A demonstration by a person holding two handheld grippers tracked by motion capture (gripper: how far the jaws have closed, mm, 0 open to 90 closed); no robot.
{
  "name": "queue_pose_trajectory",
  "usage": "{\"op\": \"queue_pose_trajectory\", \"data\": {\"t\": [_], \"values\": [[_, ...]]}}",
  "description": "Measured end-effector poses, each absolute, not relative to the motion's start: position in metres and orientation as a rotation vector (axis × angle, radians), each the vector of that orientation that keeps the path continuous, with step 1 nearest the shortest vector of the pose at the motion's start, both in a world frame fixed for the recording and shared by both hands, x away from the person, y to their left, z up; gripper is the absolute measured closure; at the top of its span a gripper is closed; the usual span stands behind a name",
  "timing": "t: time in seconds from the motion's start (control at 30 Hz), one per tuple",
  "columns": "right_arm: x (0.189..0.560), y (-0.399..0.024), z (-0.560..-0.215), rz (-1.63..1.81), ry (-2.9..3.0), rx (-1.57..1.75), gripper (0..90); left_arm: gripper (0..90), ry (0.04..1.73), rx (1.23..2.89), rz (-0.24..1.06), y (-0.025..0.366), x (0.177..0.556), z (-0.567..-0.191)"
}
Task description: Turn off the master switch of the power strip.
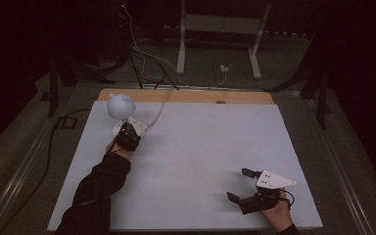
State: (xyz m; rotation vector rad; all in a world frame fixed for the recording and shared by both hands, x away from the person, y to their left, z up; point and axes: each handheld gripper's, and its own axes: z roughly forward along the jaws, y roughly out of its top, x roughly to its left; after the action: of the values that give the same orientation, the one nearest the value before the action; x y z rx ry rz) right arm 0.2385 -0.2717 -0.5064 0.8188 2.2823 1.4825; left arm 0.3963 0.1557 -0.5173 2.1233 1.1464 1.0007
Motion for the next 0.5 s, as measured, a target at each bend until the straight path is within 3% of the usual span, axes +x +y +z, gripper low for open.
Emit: {"op": "queue_pose_trajectory", "data": {"t": [0.5], "values": [[0.2385, -0.2698, -0.5071, 1.478, 2.294, 0.816, 0.0, 90.0, 1.120, 2.203, 0.973, 0.1547, 0.4005, -0.5129]]}}
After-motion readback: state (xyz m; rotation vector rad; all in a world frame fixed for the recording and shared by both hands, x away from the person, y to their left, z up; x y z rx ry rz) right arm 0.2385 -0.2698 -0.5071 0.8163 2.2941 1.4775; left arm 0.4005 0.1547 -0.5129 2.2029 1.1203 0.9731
